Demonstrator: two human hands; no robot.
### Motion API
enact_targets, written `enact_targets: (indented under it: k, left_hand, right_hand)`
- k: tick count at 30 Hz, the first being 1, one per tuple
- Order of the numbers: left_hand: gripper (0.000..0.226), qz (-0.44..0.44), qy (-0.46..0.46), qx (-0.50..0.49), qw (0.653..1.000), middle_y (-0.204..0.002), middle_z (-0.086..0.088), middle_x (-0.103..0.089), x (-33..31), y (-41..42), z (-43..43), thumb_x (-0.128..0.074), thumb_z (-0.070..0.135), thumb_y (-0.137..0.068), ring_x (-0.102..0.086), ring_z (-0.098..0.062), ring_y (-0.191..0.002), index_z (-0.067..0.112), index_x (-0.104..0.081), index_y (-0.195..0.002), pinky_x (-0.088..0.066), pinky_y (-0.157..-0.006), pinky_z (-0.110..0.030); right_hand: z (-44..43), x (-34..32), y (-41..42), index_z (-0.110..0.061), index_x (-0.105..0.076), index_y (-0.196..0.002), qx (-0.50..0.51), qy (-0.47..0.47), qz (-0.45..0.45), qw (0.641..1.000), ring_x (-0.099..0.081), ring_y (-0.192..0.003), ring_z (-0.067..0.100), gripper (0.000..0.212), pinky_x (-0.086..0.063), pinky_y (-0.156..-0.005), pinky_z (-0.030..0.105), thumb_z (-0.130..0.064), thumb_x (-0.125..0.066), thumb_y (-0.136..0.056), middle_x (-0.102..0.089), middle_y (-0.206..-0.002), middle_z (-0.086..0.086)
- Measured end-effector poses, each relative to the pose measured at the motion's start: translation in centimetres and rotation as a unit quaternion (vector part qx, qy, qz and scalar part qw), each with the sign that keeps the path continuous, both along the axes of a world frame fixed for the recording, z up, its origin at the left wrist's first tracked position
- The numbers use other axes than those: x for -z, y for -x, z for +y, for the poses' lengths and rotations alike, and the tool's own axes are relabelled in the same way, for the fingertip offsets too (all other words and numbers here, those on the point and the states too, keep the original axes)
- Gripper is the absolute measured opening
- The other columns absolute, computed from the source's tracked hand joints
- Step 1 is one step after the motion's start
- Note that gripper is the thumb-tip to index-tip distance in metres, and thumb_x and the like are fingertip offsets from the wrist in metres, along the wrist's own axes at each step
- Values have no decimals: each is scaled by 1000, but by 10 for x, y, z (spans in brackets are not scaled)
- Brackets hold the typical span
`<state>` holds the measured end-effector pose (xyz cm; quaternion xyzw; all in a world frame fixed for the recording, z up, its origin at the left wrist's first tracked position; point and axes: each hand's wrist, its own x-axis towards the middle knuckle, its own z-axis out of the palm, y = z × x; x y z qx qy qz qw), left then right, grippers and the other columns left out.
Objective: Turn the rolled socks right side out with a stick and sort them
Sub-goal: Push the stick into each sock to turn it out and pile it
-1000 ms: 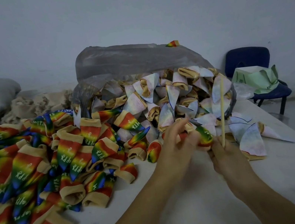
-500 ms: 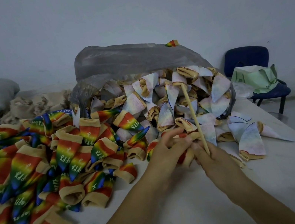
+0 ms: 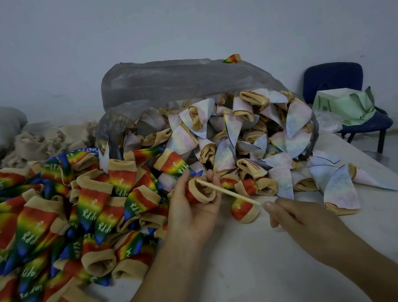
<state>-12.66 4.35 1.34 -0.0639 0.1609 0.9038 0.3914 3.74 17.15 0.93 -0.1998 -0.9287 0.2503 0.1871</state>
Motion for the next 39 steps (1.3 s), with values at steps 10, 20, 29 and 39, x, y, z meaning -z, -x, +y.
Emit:
enact_targets:
  k: [10, 20, 29, 39]
  left_hand:
    - [13, 148, 86, -17, 985, -59, -4, -53, 8, -7, 10, -62, 7, -91, -57, -11, -53, 6, -56, -79, -54, -54, -26]
    - [28, 155, -5, -48, 987, -47, 6, -32, 10, -24, 22, -65, 28, -82, -31, -6, -38, 15, -61, -58, -34, -40, -19]
    - [25, 189, 95, -40, 977, -66, -2, -61, 11, -20, 18, -67, 31, -85, -64, -12, -65, 10, -73, -75, -57, -63, -25]
    - [39, 180, 29, 10, 983, -44, 1, -40, 0, -21, 10, -68, 32, -85, -51, -10, -46, 15, -57, -51, -56, -59, -29]
  right_hand:
    - [-1, -3, 3, -28, -52, -79, 21, -187, -72, 980, -53, -69, 7, 51, -48, -63, 27, -65, -18, -90, -48, -63, -8]
    - [-31, 9, 18, -33, -61, -68, 28, 84, -26, 996, -57, -70, 3, 44, -41, -63, 19, -59, -34, -91, -65, -73, -11]
    - [-21, 10, 14, -38, -56, -76, 18, -16, -15, 1000, -55, -69, -1, 34, -43, -63, 21, -56, -32, -93, -61, -73, -16]
    - [-5, -6, 1, -23, -70, -86, -41, -318, 93, 943, -52, -55, 17, 37, -39, -36, 29, -35, -35, -92, -54, -62, -6]
